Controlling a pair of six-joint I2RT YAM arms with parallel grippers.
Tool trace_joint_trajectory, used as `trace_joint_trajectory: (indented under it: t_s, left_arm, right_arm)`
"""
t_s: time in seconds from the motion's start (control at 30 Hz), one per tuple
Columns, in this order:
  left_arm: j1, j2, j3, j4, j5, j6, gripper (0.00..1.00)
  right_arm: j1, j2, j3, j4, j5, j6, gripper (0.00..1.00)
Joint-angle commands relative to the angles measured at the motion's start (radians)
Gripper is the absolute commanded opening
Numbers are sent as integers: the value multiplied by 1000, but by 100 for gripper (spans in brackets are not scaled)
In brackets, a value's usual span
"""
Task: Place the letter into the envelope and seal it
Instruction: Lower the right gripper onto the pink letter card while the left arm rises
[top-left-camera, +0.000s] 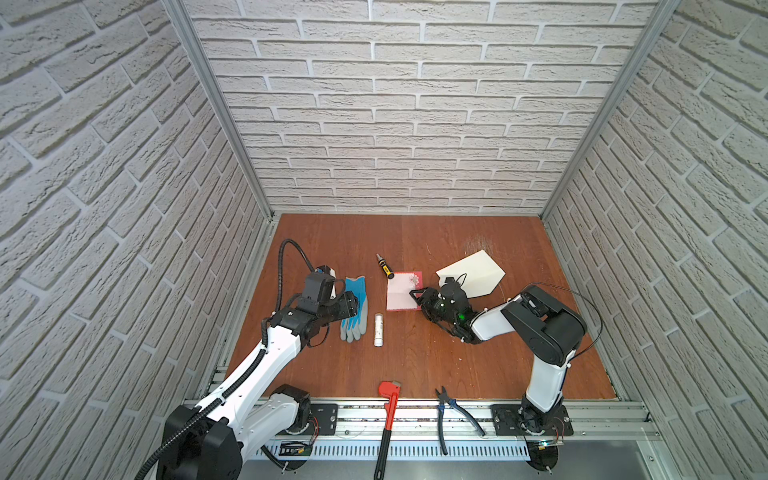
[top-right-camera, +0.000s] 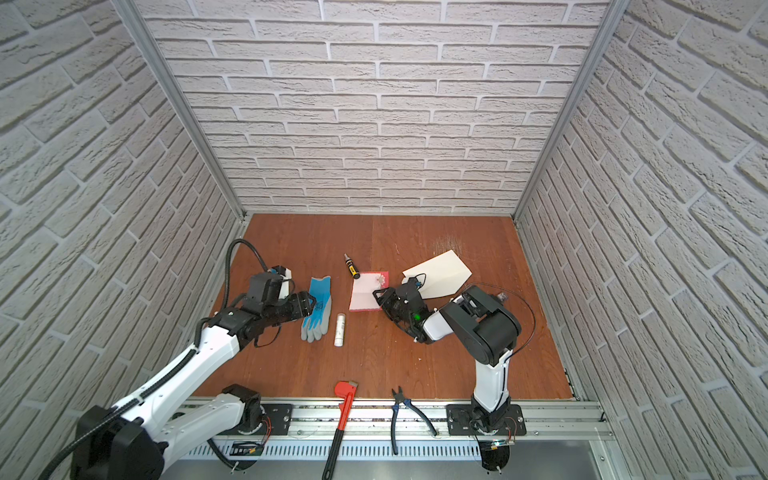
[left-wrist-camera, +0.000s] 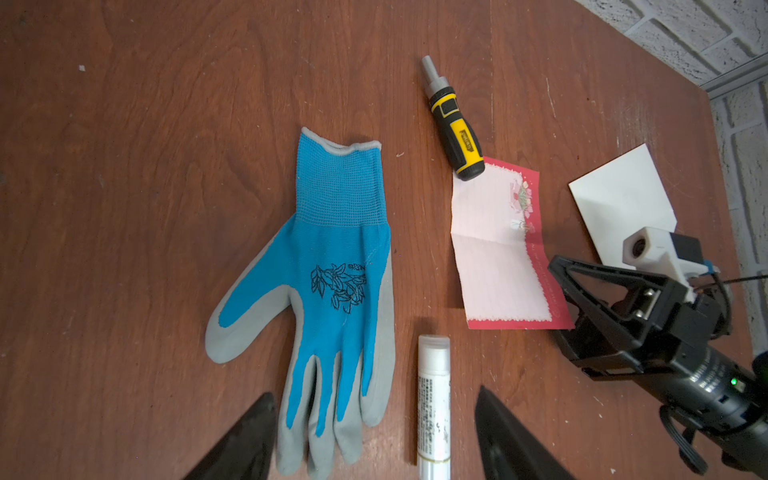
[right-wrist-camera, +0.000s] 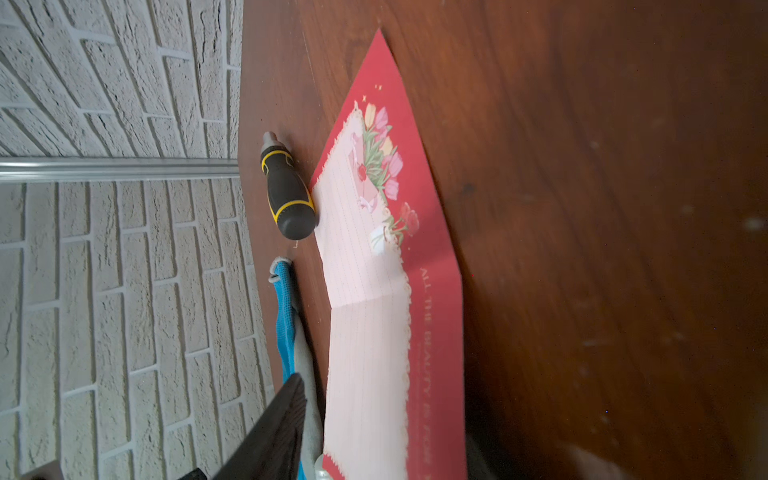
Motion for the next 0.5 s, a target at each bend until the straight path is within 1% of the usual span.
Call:
trace_joint_trajectory:
  t_s: [0.0, 0.1, 0.2, 0.3, 0.33, 0.47]
  left_arm:
    - [-5, -10, 28, 21, -2, 9, 75]
    - [-5, -17, 31, 13, -3, 10, 75]
    - [-5, -28, 40, -4, -8, 14, 75]
    - [-4, -51, 50, -30, -13, 20, 75]
    - [-3, -59, 52, -39, -14, 21, 75]
    - [-5, -103, 57, -77, -21, 21, 75]
  right_arm:
    - [-3, 25, -27, -70, -2, 3, 44]
    - [-4, 12, -33, -72, 1, -2, 35]
    - [-3, -8, -42, -82, 7, -5, 21]
    - [-4, -33, -57, -99, 22, -7, 9]
    - [-3, -42, -61, -105, 25, -7, 7]
    - [-3, -104, -93, -149, 47, -21, 6]
